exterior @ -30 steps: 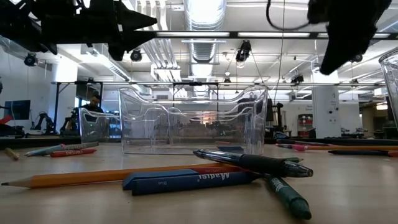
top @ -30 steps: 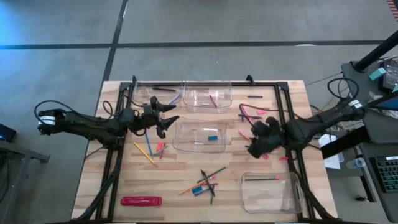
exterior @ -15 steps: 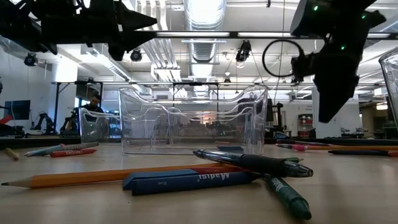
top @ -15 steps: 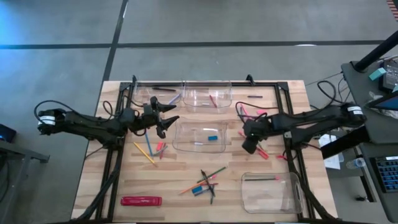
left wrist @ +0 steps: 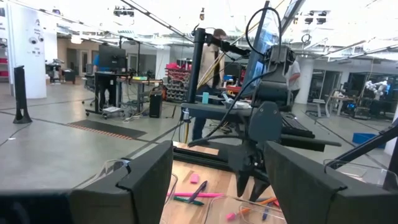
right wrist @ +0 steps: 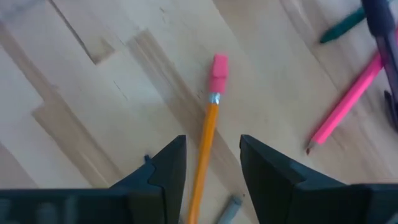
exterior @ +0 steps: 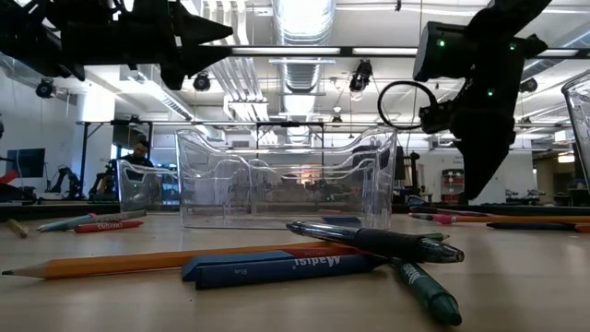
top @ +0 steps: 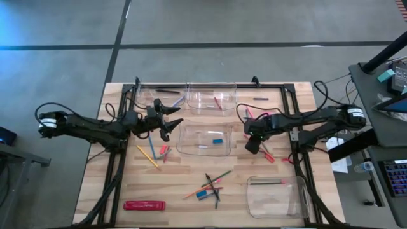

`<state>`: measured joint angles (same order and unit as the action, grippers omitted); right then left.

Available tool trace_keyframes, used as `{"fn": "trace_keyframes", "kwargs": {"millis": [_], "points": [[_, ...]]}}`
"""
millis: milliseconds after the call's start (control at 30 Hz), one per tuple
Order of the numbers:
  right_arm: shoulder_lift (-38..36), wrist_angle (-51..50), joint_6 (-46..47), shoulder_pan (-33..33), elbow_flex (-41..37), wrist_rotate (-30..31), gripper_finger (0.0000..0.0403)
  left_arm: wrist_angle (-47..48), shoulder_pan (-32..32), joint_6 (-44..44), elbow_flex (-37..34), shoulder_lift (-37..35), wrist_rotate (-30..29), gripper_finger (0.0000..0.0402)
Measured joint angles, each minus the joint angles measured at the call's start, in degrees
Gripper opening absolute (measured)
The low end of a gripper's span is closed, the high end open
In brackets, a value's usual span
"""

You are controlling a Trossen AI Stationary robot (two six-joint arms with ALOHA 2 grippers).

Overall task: Sort crayons/erasers/pens/pencils in bins
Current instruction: Put the yellow pencil into the bottom transparent bin

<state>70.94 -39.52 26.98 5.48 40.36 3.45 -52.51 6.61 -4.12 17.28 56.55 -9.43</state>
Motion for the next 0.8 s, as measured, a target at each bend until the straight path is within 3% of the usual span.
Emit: {"fn": "trace_keyframes", "kwargs": {"millis": [333, 800], "points": [[-1.2, 0.0, 2.8, 0.0, 3.1, 0.2, 0.0138, 0.0, 0.0, 0.3, 0.0, 0.0, 0.0, 0.0238], [-1.2, -0.7, 6.0, 0.0, 3.3, 0.2, 0.0211, 0.0, 0.0, 0.3, 0.0, 0.0, 0.0, 0.0238]]}}
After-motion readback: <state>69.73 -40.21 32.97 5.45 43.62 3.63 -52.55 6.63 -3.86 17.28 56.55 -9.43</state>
